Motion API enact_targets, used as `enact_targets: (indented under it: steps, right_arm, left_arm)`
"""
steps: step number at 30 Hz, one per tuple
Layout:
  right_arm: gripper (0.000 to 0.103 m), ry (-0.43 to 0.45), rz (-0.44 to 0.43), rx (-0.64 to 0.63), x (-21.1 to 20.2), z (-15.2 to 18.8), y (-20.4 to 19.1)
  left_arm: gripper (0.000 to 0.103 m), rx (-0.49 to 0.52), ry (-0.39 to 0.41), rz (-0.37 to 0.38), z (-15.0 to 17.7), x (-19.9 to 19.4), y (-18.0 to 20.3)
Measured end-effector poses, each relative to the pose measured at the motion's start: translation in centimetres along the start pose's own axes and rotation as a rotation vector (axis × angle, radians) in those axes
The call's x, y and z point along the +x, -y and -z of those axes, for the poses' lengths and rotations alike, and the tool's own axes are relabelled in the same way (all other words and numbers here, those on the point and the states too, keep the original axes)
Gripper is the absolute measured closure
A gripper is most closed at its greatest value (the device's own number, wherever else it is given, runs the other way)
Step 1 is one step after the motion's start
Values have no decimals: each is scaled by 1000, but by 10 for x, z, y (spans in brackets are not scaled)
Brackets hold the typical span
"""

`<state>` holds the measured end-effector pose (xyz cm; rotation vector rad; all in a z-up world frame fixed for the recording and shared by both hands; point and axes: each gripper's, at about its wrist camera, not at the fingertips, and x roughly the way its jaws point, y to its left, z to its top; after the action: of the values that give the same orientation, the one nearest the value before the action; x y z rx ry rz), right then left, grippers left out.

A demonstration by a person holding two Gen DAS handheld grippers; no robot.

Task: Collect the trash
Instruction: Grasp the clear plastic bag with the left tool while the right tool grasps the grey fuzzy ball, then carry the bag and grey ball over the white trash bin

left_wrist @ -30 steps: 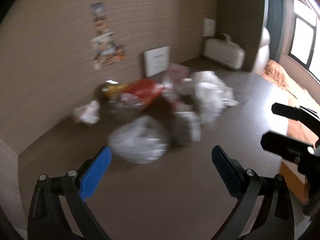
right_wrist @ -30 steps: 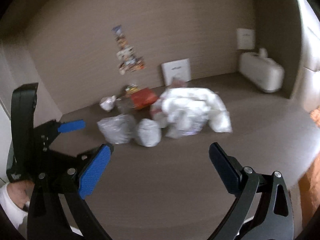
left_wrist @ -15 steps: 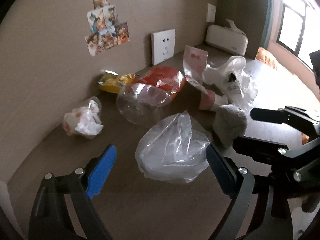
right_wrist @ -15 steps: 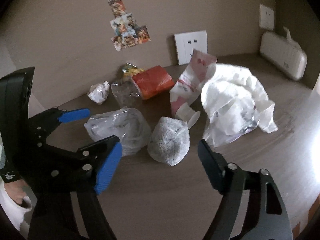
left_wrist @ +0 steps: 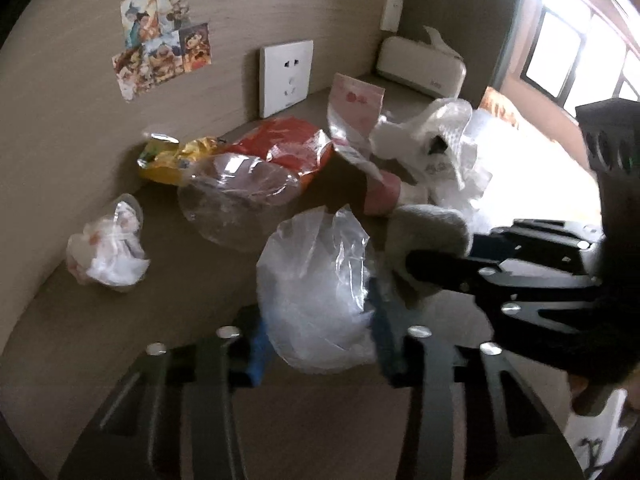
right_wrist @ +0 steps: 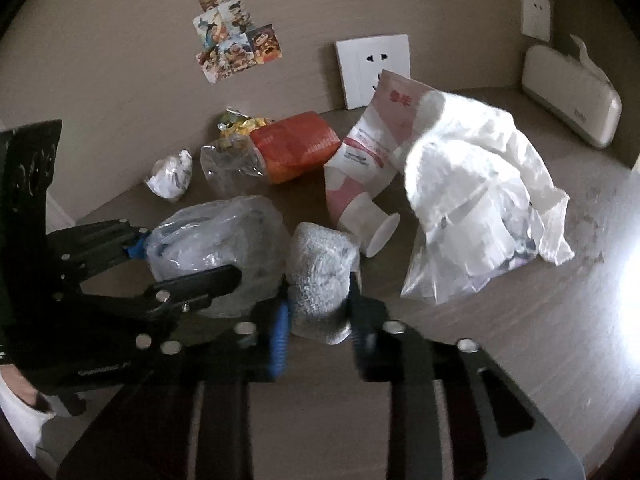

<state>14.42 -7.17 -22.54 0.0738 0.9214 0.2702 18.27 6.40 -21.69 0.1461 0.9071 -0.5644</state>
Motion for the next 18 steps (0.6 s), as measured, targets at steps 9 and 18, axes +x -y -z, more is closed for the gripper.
enact_targets:
  steps: [9,18]
  right_arm:
    - [82,39,-26,-25,-39,1,-13]
    - [82,141,-6,-4,-119,8,3]
  left_arm:
    - [76,-13,65,-73,-11,-46,23]
    - [76,63,103,-103,-24,-86,77]
